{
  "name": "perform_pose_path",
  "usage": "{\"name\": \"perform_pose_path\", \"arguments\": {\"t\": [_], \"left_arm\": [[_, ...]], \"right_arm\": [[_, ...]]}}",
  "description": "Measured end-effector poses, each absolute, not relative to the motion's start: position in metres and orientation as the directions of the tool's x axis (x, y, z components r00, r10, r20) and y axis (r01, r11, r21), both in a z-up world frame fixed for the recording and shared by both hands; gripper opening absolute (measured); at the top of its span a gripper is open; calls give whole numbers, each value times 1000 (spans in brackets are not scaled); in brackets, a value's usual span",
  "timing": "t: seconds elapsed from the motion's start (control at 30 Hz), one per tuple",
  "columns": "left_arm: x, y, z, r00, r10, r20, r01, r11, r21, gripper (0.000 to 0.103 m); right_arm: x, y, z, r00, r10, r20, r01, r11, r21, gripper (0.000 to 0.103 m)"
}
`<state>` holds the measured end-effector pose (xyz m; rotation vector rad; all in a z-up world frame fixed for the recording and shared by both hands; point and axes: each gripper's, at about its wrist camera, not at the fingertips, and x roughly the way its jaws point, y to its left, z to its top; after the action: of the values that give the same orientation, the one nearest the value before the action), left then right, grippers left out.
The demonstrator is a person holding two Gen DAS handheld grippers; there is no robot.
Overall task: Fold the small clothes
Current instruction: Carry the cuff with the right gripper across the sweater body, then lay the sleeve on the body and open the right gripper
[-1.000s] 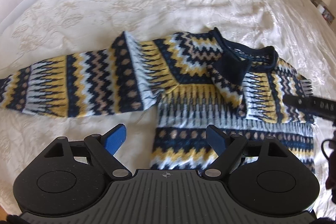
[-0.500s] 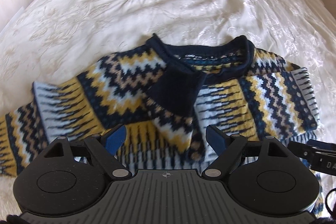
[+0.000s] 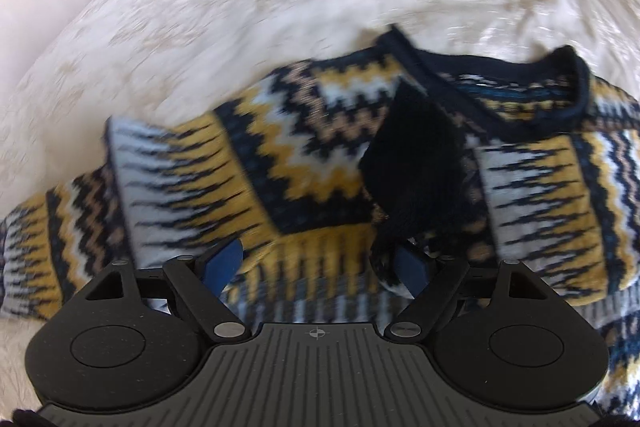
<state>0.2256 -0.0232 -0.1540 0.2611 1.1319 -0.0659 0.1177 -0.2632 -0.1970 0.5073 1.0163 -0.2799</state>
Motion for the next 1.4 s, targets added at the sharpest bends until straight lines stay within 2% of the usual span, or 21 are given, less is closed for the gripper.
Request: {"name": "perform_pose_path", "arguments": {"t": [0.2,0.33,0.4,0.5,0.7,0.83,0.93,1.0,1.07,1.13,1.23,1.4], "left_arm": [[218,13,-151,389,115,-914,94,982,164,81],[215,23,-147,366,111,-924,64,988,144,80],[213,24,-144,367,101,-925,65,989,134,80],[208,21,-141,363,82,-928,78,990,118,80],[191,15,-149,328,61,-943,109,989,102,80],[185,14,-159,315,66,-947,112,988,106,81],[185,18,-163,321,64,-945,107,989,104,84],[188,19,-163,325,68,-943,107,988,108,88],[194,15,-166,334,76,-939,107,987,118,96],[196,17,-166,342,76,-937,106,987,118,98],[199,21,-165,357,69,-931,97,989,110,102],[197,25,-165,417,52,-908,76,993,91,103]], "right_arm": [[117,-263,-199,504,-1,-864,447,856,259,71],[112,-268,-196,485,-71,-871,487,849,202,70],[105,-278,-194,474,-127,-872,541,822,175,72],[96,-298,-190,496,-131,-859,589,777,222,72],[103,-316,-191,496,-129,-859,571,794,211,71],[118,-313,-198,443,-163,-882,531,840,111,71],[121,-320,-207,415,-177,-892,556,825,95,82],[123,-322,-210,412,-174,-894,564,820,101,86],[126,-320,-213,414,-175,-893,552,828,93,95],[126,-319,-217,421,-173,-890,544,834,95,101],[124,-323,-221,437,-163,-885,554,824,121,103],[122,-327,-225,478,-163,-863,557,816,154,103]]}}
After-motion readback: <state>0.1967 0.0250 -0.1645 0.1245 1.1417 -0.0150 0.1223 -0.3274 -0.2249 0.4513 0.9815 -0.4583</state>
